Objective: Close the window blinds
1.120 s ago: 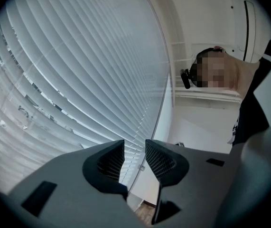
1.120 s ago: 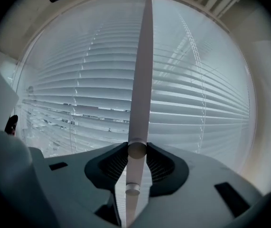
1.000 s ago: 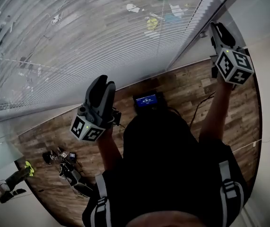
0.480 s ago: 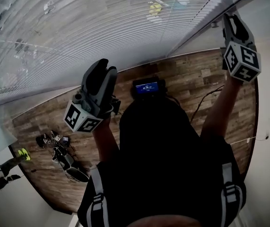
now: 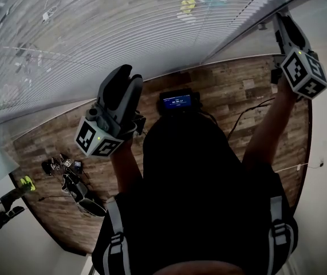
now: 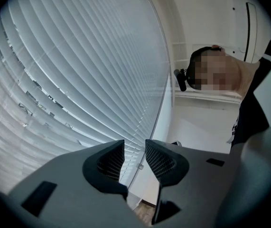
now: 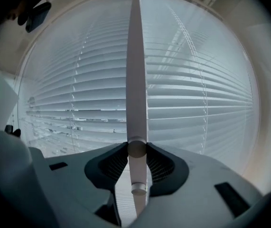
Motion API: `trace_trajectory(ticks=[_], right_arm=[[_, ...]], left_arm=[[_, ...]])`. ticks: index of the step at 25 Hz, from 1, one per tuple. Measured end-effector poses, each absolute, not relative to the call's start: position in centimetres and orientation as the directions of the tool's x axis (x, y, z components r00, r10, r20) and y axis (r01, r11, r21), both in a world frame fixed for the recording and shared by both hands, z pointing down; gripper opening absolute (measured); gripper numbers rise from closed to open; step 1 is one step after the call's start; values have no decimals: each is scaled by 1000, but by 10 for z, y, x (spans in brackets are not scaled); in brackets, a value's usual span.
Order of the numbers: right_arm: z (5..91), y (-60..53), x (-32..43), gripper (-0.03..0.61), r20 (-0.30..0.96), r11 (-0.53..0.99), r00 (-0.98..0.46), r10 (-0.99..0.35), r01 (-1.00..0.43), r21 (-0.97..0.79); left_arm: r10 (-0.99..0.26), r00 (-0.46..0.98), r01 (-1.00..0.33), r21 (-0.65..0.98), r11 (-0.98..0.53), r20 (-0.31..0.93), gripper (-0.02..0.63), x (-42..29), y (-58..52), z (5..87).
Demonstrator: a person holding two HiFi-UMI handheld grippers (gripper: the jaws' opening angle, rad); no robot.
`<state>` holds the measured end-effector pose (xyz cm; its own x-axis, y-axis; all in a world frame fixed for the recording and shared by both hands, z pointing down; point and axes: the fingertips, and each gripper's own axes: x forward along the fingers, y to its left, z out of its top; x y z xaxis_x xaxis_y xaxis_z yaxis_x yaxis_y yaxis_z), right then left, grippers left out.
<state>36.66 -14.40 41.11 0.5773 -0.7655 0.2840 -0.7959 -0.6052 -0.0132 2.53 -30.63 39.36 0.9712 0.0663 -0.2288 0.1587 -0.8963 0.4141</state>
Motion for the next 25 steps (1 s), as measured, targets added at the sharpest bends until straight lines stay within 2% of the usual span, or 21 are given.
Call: trace_trajectory(ticks=[4, 6, 9, 13, 17, 25], right_arm=[[400, -145, 360, 130, 240, -589, 550, -800, -796, -137], [391, -151, 360, 130, 206, -565, 534, -820, -812, -143], [396, -152, 358, 132, 200, -567, 546, -813, -821, -65], [399, -142, 351, 156, 181, -609, 631, -755, -776, 164], [413, -147, 334, 156, 190, -581, 662, -725, -737, 346], [413, -147, 355, 155, 188, -599, 709, -679, -684, 418]], left_arm=[[73, 970, 165, 410, -897, -231, 138, 21, -302, 392], [74, 970, 166, 410, -897, -230, 138, 22, -304, 391], [75, 969, 168, 408, -897, -234, 138, 21, -308, 391], [78, 969, 172, 409, -896, -236, 138, 18, -309, 395], [47, 977, 134, 425, -895, -209, 138, 2, -311, 404], [78, 968, 173, 409, -896, -238, 138, 25, -316, 407]])
